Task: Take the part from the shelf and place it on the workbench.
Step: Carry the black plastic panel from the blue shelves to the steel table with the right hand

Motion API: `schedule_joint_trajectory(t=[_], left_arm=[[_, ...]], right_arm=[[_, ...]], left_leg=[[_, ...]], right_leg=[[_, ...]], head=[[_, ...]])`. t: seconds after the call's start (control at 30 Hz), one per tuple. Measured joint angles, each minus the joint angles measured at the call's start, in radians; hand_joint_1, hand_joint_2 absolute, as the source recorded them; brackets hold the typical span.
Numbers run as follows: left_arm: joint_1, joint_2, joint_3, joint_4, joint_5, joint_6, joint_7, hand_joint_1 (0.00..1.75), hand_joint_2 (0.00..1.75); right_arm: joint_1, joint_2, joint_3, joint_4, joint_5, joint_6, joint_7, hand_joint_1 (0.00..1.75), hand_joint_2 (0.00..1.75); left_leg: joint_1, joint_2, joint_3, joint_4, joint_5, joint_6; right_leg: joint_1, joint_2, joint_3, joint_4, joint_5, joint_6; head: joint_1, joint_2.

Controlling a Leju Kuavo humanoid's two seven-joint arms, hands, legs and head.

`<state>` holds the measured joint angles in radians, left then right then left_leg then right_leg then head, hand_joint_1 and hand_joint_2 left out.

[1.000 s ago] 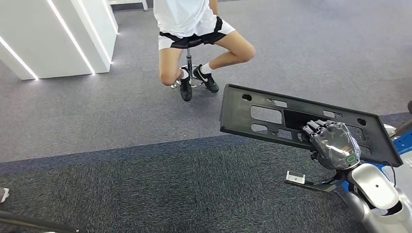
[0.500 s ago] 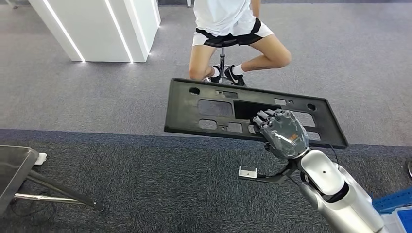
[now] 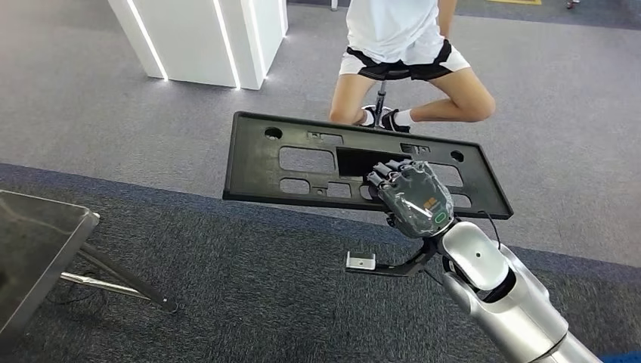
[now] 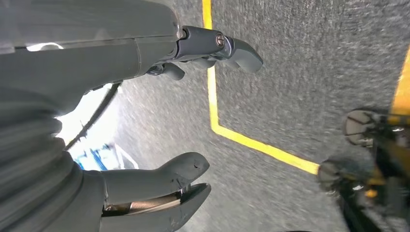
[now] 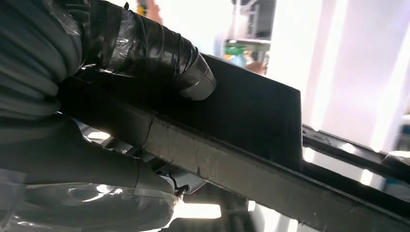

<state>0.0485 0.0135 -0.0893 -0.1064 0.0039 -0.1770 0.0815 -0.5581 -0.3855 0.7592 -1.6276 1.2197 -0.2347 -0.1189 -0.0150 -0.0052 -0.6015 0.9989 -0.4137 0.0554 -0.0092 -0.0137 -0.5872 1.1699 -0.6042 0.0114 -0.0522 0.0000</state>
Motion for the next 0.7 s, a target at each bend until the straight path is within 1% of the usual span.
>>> schedule_joint_trajectory(t=[0.03, 0.1, 0.13, 0.17, 0.2, 0.23, 0.27, 0.3, 0.33, 0.37, 0.4, 0.43, 0.47, 0.5, 0.53, 0.57, 0.6, 0.63, 0.67, 0.7], left_arm=[[-0.001, -0.001, 0.0, 0.0, 0.001, 0.001, 0.001, 0.0, 1.75], [-0.003, -0.004, 0.0, 0.001, 0.005, 0.004, 0.004, 0.0, 1.75], [-0.004, -0.008, 0.0, 0.002, 0.008, 0.007, 0.008, 0.0, 1.75], [-0.005, -0.014, 0.0, 0.003, 0.01, 0.011, 0.011, 0.0, 1.75], [-0.004, -0.021, 0.0, 0.005, 0.011, 0.015, 0.013, 0.0, 1.75], [-0.003, -0.028, 0.0, 0.006, 0.012, 0.018, 0.013, 0.0, 1.75], [-0.001, -0.033, -0.001, 0.008, 0.012, 0.02, 0.012, 0.0, 1.75], [-0.001, -0.035, -0.001, 0.009, 0.011, 0.02, 0.01, 0.0, 1.75], [-0.002, -0.036, -0.001, 0.009, 0.011, 0.02, 0.008, 0.0, 1.75], [-0.003, -0.036, -0.002, 0.009, 0.011, 0.019, 0.007, 0.0, 1.75], [-0.004, -0.036, -0.002, 0.009, 0.011, 0.019, 0.005, 0.0, 1.75], [-0.005, -0.037, -0.002, 0.009, 0.011, 0.018, 0.004, 0.0, 1.75], [-0.005, -0.037, -0.002, 0.009, 0.011, 0.018, 0.003, 0.0, 1.75], [-0.005, -0.037, -0.003, 0.009, 0.011, 0.018, 0.001, 0.0, 1.75], [-0.004, -0.037, -0.003, 0.009, 0.011, 0.017, 0.001, 0.0, 1.75], [-0.004, -0.037, -0.003, 0.009, 0.011, 0.017, 0.0, 0.0, 1.75], [-0.003, -0.037, -0.003, 0.009, 0.011, 0.018, 0.0, 0.0, 1.75], [-0.003, -0.037, -0.003, 0.009, 0.011, 0.018, 0.0, 0.0, 1.75], [-0.003, -0.037, -0.003, 0.009, 0.011, 0.018, 0.0, 0.0, 1.75], [-0.002, -0.037, -0.003, 0.009, 0.011, 0.018, -0.001, 0.0, 1.75]], right_arm=[[-0.001, 0.001, 0.002, 0.002, 0.0, 0.001, 0.0, 1.75, 1.75], [-0.001, 0.004, 0.008, 0.009, -0.002, 0.004, 0.0, 1.75, 1.75], [-0.002, 0.011, 0.016, 0.017, -0.002, 0.005, 0.0, 1.75, 1.75], [-0.006, 0.021, 0.027, 0.027, -0.002, 0.009, 0.001, 1.75, 1.75], [-0.013, 0.035, 0.042, 0.039, -0.001, 0.015, 0.002, 1.75, 1.75], [-0.024, 0.049, 0.055, 0.05, 0.0, 0.021, 0.004, 1.75, 1.75], [-0.035, 0.059, 0.064, 0.056, 0.001, 0.028, 0.006, 1.75, 1.75], [-0.044, 0.066, 0.069, 0.059, 0.001, 0.033, 0.008, 1.75, 1.75], [-0.05, 0.068, 0.07, 0.06, 0.001, 0.036, 0.01, 1.75, 1.75], [-0.053, 0.069, 0.071, 0.061, 0.001, 0.038, 0.011, 1.75, 1.75], [-0.055, 0.07, 0.071, 0.063, 0.001, 0.039, 0.011, 1.75, 1.75], [-0.057, 0.071, 0.072, 0.065, 0.001, 0.04, 0.011, 1.75, 1.75], [-0.057, 0.072, 0.074, 0.067, 0.0, 0.041, 0.011, 1.75, 1.75], [-0.058, 0.073, 0.075, 0.068, 0.0, 0.042, 0.011, 1.75, 1.75], [-0.059, 0.074, 0.077, 0.069, 0.0, 0.042, 0.011, 1.75, 1.75], [-0.06, 0.075, 0.077, 0.069, 0.0, 0.042, 0.011, 1.75, 1.75], [-0.062, 0.076, 0.078, 0.069, 0.0, 0.042, 0.011, 1.75, 1.75], [-0.064, 0.077, 0.078, 0.069, 0.0, 0.042, 0.012, 1.75, 1.75], [-0.066, 0.077, 0.079, 0.069, -0.001, 0.042, 0.012, 1.75, 1.75], [-0.067, 0.078, 0.079, 0.07, -0.001, 0.043, 0.012, 1.75, 1.75]], left_leg=[[0.0, -0.003, 0.0, 0.0, 0.0, 0.0], [0.0, -0.015, 0.0, 0.001, -0.001, 0.002], [0.001, -0.031, 0.0, 0.004, -0.003, 0.001], [0.004, -0.055, -0.001, 0.013, -0.009, -0.003], [0.008, -0.088, -0.008, 0.023, -0.013, -0.014], [0.013, -0.118, -0.016, 0.035, -0.018, -0.026], [0.015, -0.117, -0.026, 0.051, -0.026, -0.038], [0.016, -0.096, -0.043, 0.077, -0.038, -0.048], [0.015, -0.06, -0.064, 0.12, -0.061, -0.054], [0.015, -0.025, -0.094, 0.182, -0.09, -0.058], [0.018, -0.009, -0.129, 0.249, -0.118, -0.061], [0.02, -0.003, -0.157, 0.301, -0.133, -0.063], [0.021, -0.001, -0.17, 0.321, -0.131, -0.063], [0.022, 0.001, -0.162, 0.302, -0.111, -0.062], [0.021, 0.009, -0.134, 0.245, -0.076, -0.059], [0.018, 0.029, -0.096, 0.171, -0.045, -0.054], [0.012, 0.05, -0.062, 0.107, -0.024, -0.049], [0.006, 0.066, -0.04, 0.064, -0.014, -0.042], [0.0, 0.073, -0.032, 0.045, -0.015, -0.036], [-0.004, 0.064, -0.032, 0.043, -0.016, -0.031]], right_leg=[[0.0, 0.003, -0.011, 0.02, -0.008, 0.0], [-0.002, 0.008, -0.046, 0.082, -0.032, 0.002], [-0.004, 0.01, -0.065, 0.102, -0.023, 0.004], [-0.008, 0.029, -0.06, 0.064, 0.015, 0.006], [-0.01, 0.044, -0.048, 0.012, 0.054, 0.005], [-0.013, 0.054, -0.031, -0.05, 0.097, 0.001], [-0.015, 0.06, -0.007, -0.107, 0.121, -0.007], [-0.012, 0.044, -0.002, -0.118, 0.122, -0.016], [-0.011, 0.029, 0.003, -0.123, 0.123, -0.023], [-0.008, 0.014, 0.007, -0.125, 0.121, -0.028], [-0.005, -0.001, 0.009, -0.126, 0.119, -0.03], [-0.002, -0.016, 0.01, -0.126, 0.117, -0.031], [0.0, -0.031, 0.011, -0.125, 0.114, -0.032], [0.001, -0.045, 0.014, -0.125, 0.112, -0.031], [0.002, -0.059, 0.018, -0.125, 0.108, -0.03], [0.003, -0.071, 0.023, -0.126, 0.104, -0.029], [0.006, -0.082, 0.027, -0.126, 0.1, -0.026], [0.008, -0.092, 0.031, -0.127, 0.097, -0.022], [0.009, -0.102, 0.033, -0.128, 0.094, -0.018], [0.01, -0.112, 0.035, -0.13, 0.093, -0.013]], head=[[0.0, 0.0], [0.0, 0.0], [0.0, 0.0], [0.0, 0.0], [0.0, 0.0], [0.0, 0.0], [0.0, 0.0], [-0.001, 0.0], [-0.001, 0.0], [-0.002, 0.0], [-0.002, 0.0], [-0.002, 0.0], [-0.002, 0.0], [-0.002, 0.0], [-0.002, 0.0], [-0.002, 0.0], [-0.002, 0.0], [-0.002, 0.0], [-0.002, 0.0], [-0.002, 0.0]])
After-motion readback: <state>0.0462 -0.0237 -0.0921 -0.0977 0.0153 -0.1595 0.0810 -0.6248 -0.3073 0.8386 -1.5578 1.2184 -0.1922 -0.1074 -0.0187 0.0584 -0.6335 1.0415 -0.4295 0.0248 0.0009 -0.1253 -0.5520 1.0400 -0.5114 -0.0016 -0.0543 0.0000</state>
